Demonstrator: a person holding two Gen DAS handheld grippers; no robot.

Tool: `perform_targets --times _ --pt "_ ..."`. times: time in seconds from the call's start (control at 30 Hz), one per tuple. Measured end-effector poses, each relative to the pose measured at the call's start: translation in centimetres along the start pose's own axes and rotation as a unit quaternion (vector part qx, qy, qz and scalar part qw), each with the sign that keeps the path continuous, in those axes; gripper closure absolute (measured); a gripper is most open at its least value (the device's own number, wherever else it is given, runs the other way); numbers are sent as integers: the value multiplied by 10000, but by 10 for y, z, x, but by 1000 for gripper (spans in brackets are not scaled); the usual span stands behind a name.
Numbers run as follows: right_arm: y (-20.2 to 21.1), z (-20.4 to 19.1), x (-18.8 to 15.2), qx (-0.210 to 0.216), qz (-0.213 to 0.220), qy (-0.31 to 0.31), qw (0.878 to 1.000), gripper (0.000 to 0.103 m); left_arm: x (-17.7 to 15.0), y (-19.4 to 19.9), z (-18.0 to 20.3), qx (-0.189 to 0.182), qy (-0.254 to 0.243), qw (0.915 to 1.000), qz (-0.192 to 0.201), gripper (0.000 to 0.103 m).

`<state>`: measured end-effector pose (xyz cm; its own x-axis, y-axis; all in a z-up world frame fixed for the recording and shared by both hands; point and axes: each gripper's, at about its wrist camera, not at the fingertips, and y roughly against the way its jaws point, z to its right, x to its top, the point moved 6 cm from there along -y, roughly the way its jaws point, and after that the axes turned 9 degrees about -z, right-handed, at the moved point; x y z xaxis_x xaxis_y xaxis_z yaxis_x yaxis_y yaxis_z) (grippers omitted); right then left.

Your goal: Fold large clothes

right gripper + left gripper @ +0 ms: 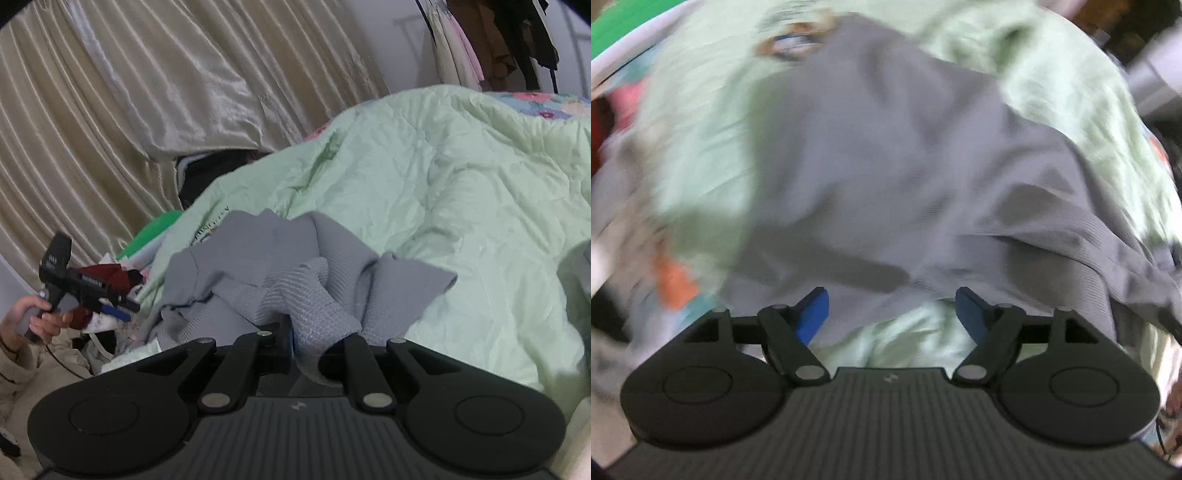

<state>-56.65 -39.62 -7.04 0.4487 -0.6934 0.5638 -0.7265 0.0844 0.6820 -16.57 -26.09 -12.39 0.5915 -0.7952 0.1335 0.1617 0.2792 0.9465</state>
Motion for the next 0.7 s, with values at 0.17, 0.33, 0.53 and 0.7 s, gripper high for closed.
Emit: perform_targets --times 0.17,0.33,0.53,0.7 --pt "-3 -4 -3 12 40 -52 10000 89 26 -39 34 1398 -1274 9813 368 19" --pt "-6 -8 -3 -163 -25 46 9999 84 24 -60 48 2520 -2325 9364 746 21" --pt "-16 -14 0 -242 -47 135 9996 81 34 -37 37 2049 -1799 9551 1155 80" --pt "-26 -16 3 -313 -22 233 9992 85 32 -17 32 2167 -1666 9500 1508 96"
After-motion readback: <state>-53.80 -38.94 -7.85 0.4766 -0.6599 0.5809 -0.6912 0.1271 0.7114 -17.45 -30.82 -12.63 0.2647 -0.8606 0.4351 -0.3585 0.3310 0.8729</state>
